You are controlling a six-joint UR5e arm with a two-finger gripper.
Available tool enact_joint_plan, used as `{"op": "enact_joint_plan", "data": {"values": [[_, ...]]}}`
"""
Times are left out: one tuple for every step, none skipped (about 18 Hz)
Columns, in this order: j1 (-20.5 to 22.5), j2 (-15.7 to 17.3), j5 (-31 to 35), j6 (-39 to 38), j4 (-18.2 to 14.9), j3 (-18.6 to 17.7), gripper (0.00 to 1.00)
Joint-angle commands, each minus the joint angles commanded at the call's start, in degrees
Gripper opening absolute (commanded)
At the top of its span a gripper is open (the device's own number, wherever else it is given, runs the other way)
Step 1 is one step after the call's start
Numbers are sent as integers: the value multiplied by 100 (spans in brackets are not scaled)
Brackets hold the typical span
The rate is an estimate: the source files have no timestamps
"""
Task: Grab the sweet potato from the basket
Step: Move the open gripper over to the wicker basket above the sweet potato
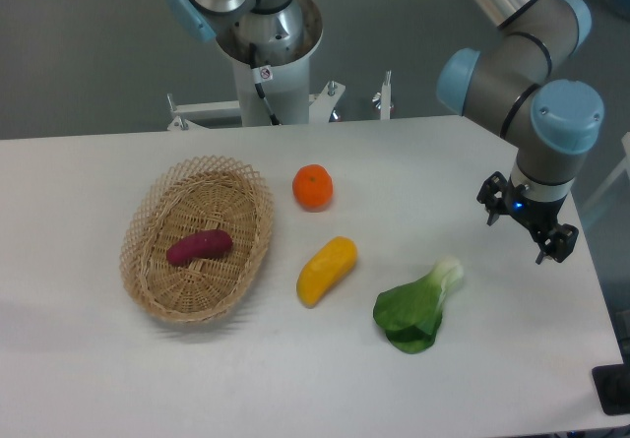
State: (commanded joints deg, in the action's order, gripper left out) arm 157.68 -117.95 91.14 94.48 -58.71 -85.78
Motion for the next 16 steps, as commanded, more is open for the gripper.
{"op": "enact_joint_plan", "data": {"values": [[-35,0,26,0,0,-17,100],[-53,17,18,0,0,-44,100],[-53,52,-26,0,0,-61,100],[-62,88,-35,0,0,-114,100],[-123,105,-44,-9,9,-140,100],[-193,123,-44,-18,9,-158,100],[-246,132,-35,-26,17,-176,100],[-290,141,-35,-70,18,-202,100],[-351,167,-35,-140,18,-228,100],[-387,176,-44,-184,9,-255,100],[-422,202,-35,-211,0,-298,100],[-483,237,-44,-220,9,-351,100],[-510,263,-44,-220,9,-412,100],[-545,299,-44,-220,17,-465,100],[-615,325,-44,-220,18,-492,100],[-677,325,-52,-229,18,-501,100]]}}
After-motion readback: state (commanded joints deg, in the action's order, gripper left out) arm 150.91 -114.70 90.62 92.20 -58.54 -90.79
